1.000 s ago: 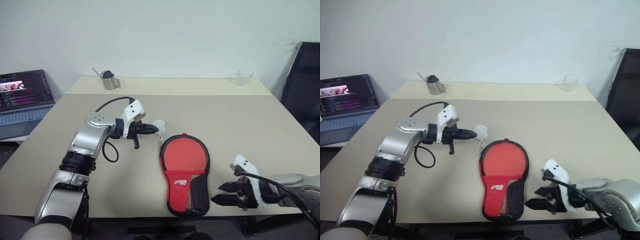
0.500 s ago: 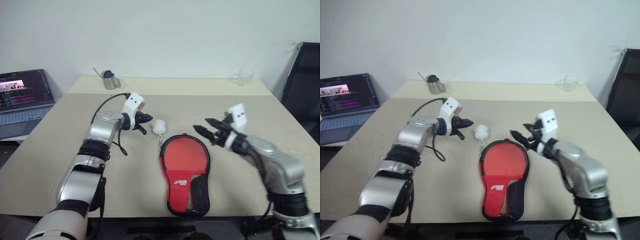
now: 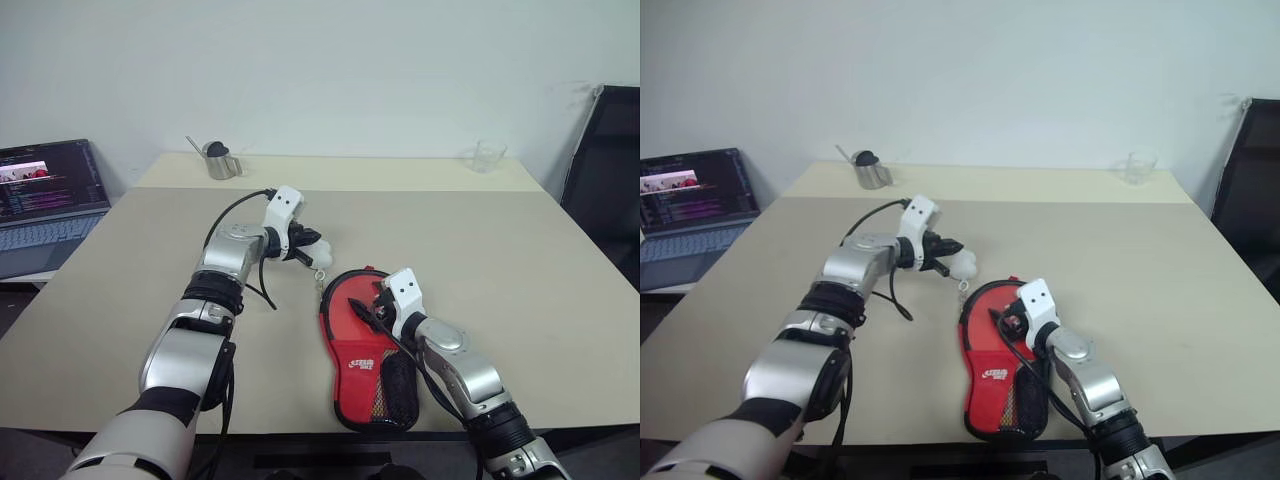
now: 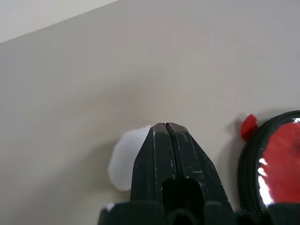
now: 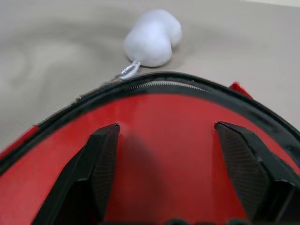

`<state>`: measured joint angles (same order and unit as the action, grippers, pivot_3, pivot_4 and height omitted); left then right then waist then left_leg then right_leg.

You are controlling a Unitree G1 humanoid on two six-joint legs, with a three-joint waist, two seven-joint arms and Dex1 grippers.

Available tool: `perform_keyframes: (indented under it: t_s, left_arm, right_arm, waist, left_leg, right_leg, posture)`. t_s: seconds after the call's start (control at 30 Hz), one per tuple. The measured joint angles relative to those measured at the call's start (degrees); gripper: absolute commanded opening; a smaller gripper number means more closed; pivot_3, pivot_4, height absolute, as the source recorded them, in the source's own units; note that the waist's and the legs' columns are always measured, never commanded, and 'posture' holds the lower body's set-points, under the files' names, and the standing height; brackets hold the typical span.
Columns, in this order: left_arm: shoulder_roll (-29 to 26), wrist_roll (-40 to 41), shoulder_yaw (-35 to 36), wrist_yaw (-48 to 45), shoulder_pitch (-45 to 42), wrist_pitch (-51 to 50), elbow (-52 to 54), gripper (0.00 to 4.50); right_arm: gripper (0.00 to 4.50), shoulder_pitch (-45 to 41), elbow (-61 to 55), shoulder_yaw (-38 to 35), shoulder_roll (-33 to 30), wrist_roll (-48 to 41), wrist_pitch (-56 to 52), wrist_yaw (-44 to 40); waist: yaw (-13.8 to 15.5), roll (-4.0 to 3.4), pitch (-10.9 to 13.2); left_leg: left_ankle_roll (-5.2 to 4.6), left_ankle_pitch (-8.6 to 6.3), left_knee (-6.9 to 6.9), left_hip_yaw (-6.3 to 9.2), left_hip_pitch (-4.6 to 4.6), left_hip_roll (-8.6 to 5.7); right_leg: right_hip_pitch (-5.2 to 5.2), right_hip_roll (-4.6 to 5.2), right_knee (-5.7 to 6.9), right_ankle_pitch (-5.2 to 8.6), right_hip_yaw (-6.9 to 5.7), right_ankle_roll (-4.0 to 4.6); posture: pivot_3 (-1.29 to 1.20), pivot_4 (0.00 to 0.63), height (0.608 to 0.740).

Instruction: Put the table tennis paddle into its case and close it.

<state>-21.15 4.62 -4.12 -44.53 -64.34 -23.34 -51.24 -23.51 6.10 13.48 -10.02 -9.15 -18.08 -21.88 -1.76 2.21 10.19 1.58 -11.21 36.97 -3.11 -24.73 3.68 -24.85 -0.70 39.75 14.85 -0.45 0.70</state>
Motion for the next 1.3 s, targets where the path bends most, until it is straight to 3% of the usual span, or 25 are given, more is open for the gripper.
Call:
perform_keyframes:
  t_s: [0.37, 0.73, 0.87, 1.17, 1.2, 1.3]
  left_arm:
    - [2.1, 1.1, 3.6, 1.4, -3.1, -1.5, -3.3, 0.00]
    - [5.0, -1.9, 4.8, 15.3, -5.9, 0.0, -12.7, 0.00]
    - [5.2, -1.2, 6.9, 18.1, -8.0, 0.0, -12.3, 0.94]
    - [5.1, -0.2, 8.7, 22.0, -6.3, -6.4, -6.9, 4.23]
    - [5.1, -0.1, 9.0, 22.7, -5.8, -7.1, -6.6, 4.48]
    - [5.7, 0.1, 9.5, 23.2, -4.7, -9.2, -6.1, 4.48]
  right_arm:
    - [4.47, -1.6, -0.4, -1.0, 0.1, -1.1, -5.8, -5.2]
    - [4.47, -3.0, -2.3, 0.6, -0.3, 0.7, -11.6, -6.8]
    - [4.50, -2.7, -3.1, 1.1, 0.0, 1.2, -12.3, -7.1]
    - [4.50, -2.4, -3.3, 1.5, -0.2, 1.3, -12.7, -9.2]
    - [4.50, -2.4, -3.2, 1.7, -0.2, 1.3, -12.7, -9.3]
    - [4.50, -2.4, -3.2, 1.9, -0.2, 1.4, -12.7, -9.6]
  waist:
    - [0.0, 0.03, 0.0]
    - [-0.1, 0.09, -0.1]
    - [-0.1, 0.13, -0.1]
    - [-0.2, 0.13, -0.1]
    - [-0.2, 0.13, -0.1]
    - [-0.1, 0.13, -0.1]
  left_leg:
    - [0.01, 0.01, 0.04, 0.00, 0.04, 0.00]
    - [0.02, 0.01, 0.04, 0.00, 0.09, -0.01]
    - [0.02, 0.01, 0.02, -0.06, 0.14, -0.01]
    - [0.03, 0.00, -0.05, -0.08, 0.70, 0.00]
    - [0.03, 0.00, -0.07, -0.10, 0.84, 0.00]
    - [0.03, 0.00, -0.04, -0.05, 0.86, 0.01]
  right_leg:
    - [0.00, 0.00, 0.11, 0.00, 0.01, 0.01]
    - [0.00, 0.01, 0.15, 0.00, 0.03, 0.01]
    - [0.03, 0.01, 0.15, 0.00, 0.02, 0.00]
    - [0.58, 0.01, 0.09, 0.01, 0.02, 0.01]
    - [0.70, 0.01, 0.09, 0.02, 0.02, 0.02]
    - [0.74, 0.02, 0.12, 0.02, 0.01, 0.02]
  posture:
    - [0.00, 0.150, 0.740]
    - [0.00, 0.150, 0.740]
    - [0.00, 0.150, 0.740]
    - [0.00, 0.150, 0.740]
    - [0.00, 0.150, 0.740]
    - [0.00, 0.150, 0.740]
